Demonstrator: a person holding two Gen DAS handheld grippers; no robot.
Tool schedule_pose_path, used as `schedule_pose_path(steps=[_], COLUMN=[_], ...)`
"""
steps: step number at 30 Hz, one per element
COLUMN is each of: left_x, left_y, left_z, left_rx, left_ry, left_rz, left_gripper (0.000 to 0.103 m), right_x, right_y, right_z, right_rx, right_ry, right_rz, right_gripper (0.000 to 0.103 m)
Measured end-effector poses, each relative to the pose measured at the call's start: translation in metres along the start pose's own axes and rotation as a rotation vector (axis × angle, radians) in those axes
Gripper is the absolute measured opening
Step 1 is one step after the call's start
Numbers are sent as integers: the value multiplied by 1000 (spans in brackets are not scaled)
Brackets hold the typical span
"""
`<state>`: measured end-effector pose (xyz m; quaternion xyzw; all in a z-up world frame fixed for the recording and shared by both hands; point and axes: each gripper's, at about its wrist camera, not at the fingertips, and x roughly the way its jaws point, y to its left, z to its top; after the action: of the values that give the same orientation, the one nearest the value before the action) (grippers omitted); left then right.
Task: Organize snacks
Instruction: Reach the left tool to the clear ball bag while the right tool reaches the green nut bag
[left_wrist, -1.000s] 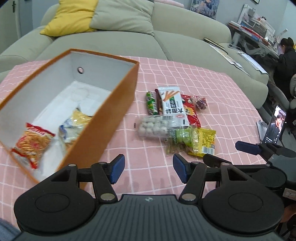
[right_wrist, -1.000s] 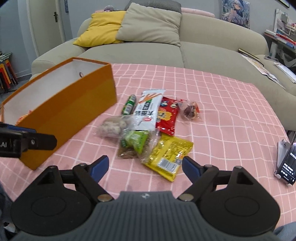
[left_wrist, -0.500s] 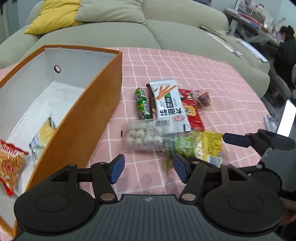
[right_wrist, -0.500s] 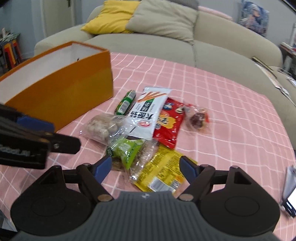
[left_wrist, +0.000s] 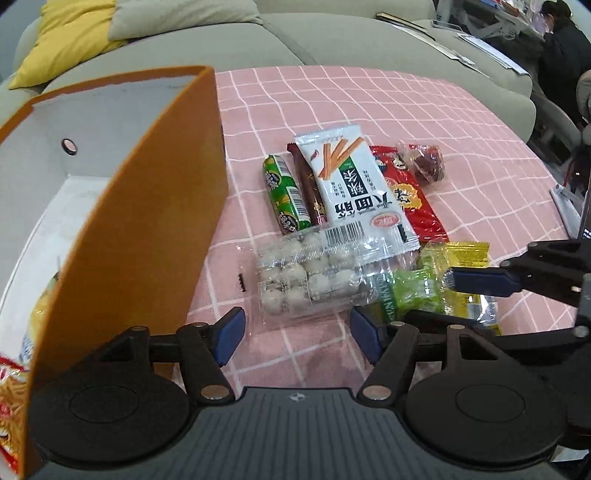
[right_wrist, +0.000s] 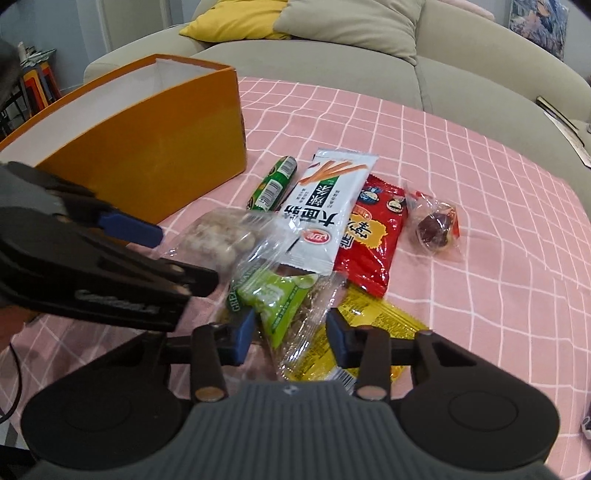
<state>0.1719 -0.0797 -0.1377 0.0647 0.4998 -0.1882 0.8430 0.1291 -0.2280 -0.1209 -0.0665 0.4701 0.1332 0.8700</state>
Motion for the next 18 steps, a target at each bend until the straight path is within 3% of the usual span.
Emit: schedule_pose_path(steps=[2, 4, 7, 8, 18], left_x=[5, 8, 4, 2, -35], left_y=[1, 2, 3, 3, 0], left_z=[0, 0, -2, -3, -31], left_rx=[1, -6, -9, -17, -104], left_ry=[8, 13, 12, 16, 70], left_rz=[12, 15, 15, 12, 13], left_gripper=[68, 52, 24, 7, 2], right_x=[-1, -2, -3, -3, -23], right_y=[-2, -4, -4, -3, 8], right_z=[0, 0, 1, 0, -12], right_rx=[4, 12, 20, 21, 103], right_ry=[2, 7, 11, 12, 34], right_rz=[2, 6, 8, 8, 29], right_gripper=[28, 27, 25, 24, 20])
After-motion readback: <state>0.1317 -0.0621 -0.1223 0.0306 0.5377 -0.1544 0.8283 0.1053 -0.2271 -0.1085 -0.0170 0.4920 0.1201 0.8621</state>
